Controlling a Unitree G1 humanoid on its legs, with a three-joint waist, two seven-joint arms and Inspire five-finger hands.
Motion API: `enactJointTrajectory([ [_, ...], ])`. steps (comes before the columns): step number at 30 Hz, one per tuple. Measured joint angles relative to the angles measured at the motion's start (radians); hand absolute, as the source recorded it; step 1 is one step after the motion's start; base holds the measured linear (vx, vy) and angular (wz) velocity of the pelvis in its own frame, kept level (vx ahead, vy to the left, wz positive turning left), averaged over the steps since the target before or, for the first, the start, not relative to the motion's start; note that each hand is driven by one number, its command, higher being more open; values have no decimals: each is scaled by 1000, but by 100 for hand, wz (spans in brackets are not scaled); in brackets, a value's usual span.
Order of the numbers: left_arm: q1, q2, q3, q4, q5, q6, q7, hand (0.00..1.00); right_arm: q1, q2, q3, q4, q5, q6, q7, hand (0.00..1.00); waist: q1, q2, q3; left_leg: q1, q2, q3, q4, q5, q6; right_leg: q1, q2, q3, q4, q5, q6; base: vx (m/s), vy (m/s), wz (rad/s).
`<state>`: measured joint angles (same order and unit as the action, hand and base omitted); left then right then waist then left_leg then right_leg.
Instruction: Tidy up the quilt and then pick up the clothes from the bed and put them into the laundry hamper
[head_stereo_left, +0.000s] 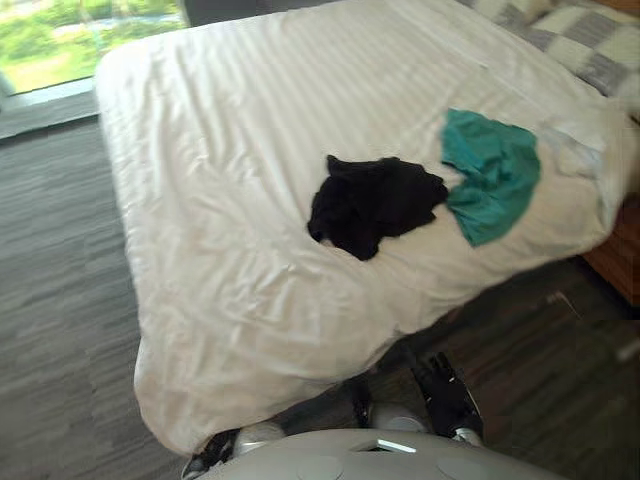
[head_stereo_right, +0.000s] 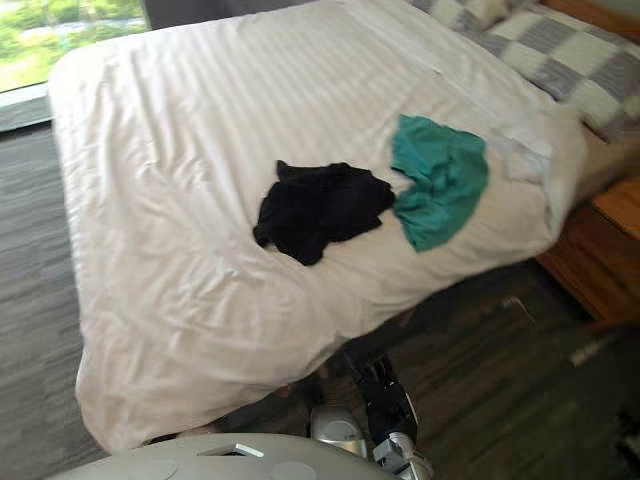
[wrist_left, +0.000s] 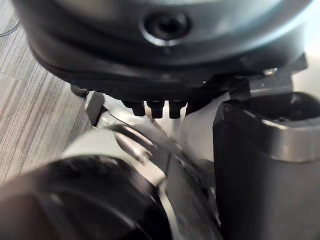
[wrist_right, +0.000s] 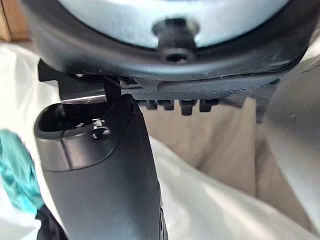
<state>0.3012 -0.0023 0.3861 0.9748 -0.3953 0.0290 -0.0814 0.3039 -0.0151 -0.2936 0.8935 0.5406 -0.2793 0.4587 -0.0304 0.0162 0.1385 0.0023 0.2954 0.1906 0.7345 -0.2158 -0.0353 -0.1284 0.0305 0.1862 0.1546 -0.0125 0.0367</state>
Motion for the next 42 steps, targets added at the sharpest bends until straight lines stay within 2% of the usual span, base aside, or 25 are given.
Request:
enactJointTrajectory([
  [3,-12,3,-18,48,-26,-16,-6,100,-10,-7,11,31,-23,-33,7,100,-5,16,-1,116,-49,-96,-193,-147,-36,-76,80,116,-8,68,22,-127,192,-152],
  [5,-15,26,-64,55,-25,-12,-9,100,-16,-5,-4,17,-23,-44,9,100,-7,14,7,210,-58,23,-379,-156,-49,-117,22,-99,-24,16,-62,-181,167,-143],
  [6,-15,40,-96,54,-25,-4,-11,100,-11,10,-13,6,-24,-54,10,100,-9,13,7,260,-66,130,-467,-154,-48,-123,-37,-313,-37,-33,-131,-180,190,-147],
  [7,-16,45,-104,54,-24,8,-15,100,-11,24,-13,-1,-42,-66,7,100,1,12,8,324,-80,219,-571,-141,-55,-125,-83,-497,-51,-71,-131,-144,184,-160],
  [8,-16,48,-106,54,-24,14,-18,100,-16,30,-26,-8,-70,-69,7,100,3,20,17,350,-89,263,-619,-129,-76,-137,-110,-587,-22,-77,-121,-129,102,-182],
  [9,-10,69,-129,55,-14,22,-23,100,-32,26,-36,-8,-131,-88,-11,100,1,7,28,395,-103,352,-656,-119,-97,-174,-184,-734,183,-92,-145,-100,18,-135],
  [10,-4,75,-139,55,-1,23,-23,100,-28,24,-39,-6,-150,-88,-26,100,-5,3,28,408,-103,378,-651,-119,-97,-173,-206,-767,291,-102,-161,-79,-28,-147],
  [11,4,86,-153,54,9,17,-24,100,-3,22,-48,19,-174,-87,-72,100,-4,-9,22,428,-116,414,-628,-118,-97,-125,-217,-758,460,-99,-164,-5,-49,-91],
  [13,2,104,-156,55,10,16,-38,100,3,17,-44,50,-175,-86,-90,100,4,-44,14,415,-149,410,-591,-115,-87,-93,-183,-712,382,-95,-141,-105,-74,-130],
  [14,-43,127,-174,73,11,12,-38,100,-57,5,-8,125,-176,-78,-104,100,19,-76,23,303,-211,299,-543,-179,38,-77,-111,-594,137,62,-114,-318,-88,-189],
  [15,-50,123,-200,78,19,1,-42,100,-90,-8,-13,140,-177,-76,-103,100,42,-34,28,269,-223,258,-610,-140,68,-77,-78,-567,132,75,-98,-387,-54,-184],
  [16,-63,115,-224,77,33,-13,-43,100,-107,-25,-28,144,-175,-70,-95,100,37,-3,43,253,-205,259,-631,-60,16,-101,-81,-570,275,-6,-136,-168,-29,-105],
  [17,-72,113,-243,76,48,-35,-41,100,-121,-40,-36,149,-179,-60,-94,100,18,-16,49,267,-215,291,-635,-49,-4,-123,-150,-567,528,-142,-124,-68,-87,-81],
  [18,-68,126,-276,78,48,-48,-24,100,-111,-45,-59,161,-179,-55,-99,100,-4,-9,47,268,-219,321,-626,-46,-9,-47,-238,-534,625,-217,-92,-15,-158,-93],
  [19,-67,129,-278,78,49,-61,-20,100,-107,-47,-55,162,-182,-53,-99,100,3,-28,34,265,-221,353,-607,-44,-14,12,-302,-489,577,-220,-52,-2,-183,-86],
  [20,-67,136,-283,77,49,-72,-17,100,-111,-44,-45,161,-203,-46,-110,100,5,-39,31,261,-224,368,-598,-41,-20,33,-313,-459,512,-221,0,-50,-206,-103],
  [21,-79,139,-294,77,50,-76,-14,100,-126,-37,-16,161,-237,-18,-147,100,2,-45,27,247,-210,385,-599,-27,-36,71,-254,-453,371,-239,40,-47,-231,-105],
  [22,-90,134,-304,76,54,-84,-19,100,-143,-41,15,160,-253,-1,-174,100,12,-16,20,245,-179,399,-597,-19,-42,118,-199,-445,254,-220,36,-50,-246,-107],
  [26,-103,101,-288,52,61,-145,-64,100,-197,-99,169,161,-248,125,-294,100,31,10,6,227,-70,459,-463,-2,-44,241,-68,-379,-85,-52,4,-126,-248,-103],
  [28,-113,95,-251,46,48,-155,-76,100,-250,-93,224,162,-240,202,-379,100,40,3,-5,158,-47,328,-326,-17,-20,235,-38,-271,-145,-19,-14,-130,-199,-115],
  [29,-114,86,-250,46,46,-156,-74,100,-262,-90,232,163,-241,216,-387,100,54,2,-2,144,-67,252,-326,-34,-8,228,-32,-235,-160,-8,-12,-80,-7,-156],
  [30,-116,66,-250,50,42,-152,-76,100,-292,-97,235,180,-241,247,-403,100,71,32,-2,143,-131,125,-372,-58,1,208,-27,-173,-180,4,-28,-46,27,-110],
  [31,-221,100,-293,97,49,-2,-91,100,-290,-93,228,211,-209,288,-416,100,25,4,8,196,-220,21,-597,-40,-24,187,-63,-239,-242,127,38,-46,27,-79],
  [37,-221,100,-293,100,49,-2,-89,100,-284,-93,223,211,-206,281,-411,100,22,4,8,197,-221,19,-597,-39,-23,188,-64,-246,-242,130,39,0,0,1],
  [42,-225,100,-294,117,75,-2,-55,100,-234,-90,150,200,-156,203,-334,100,-7,-1,17,190,-236,22,-602,-33,-13,173,-80,-268,-241,139,48,-38,11,0],
])
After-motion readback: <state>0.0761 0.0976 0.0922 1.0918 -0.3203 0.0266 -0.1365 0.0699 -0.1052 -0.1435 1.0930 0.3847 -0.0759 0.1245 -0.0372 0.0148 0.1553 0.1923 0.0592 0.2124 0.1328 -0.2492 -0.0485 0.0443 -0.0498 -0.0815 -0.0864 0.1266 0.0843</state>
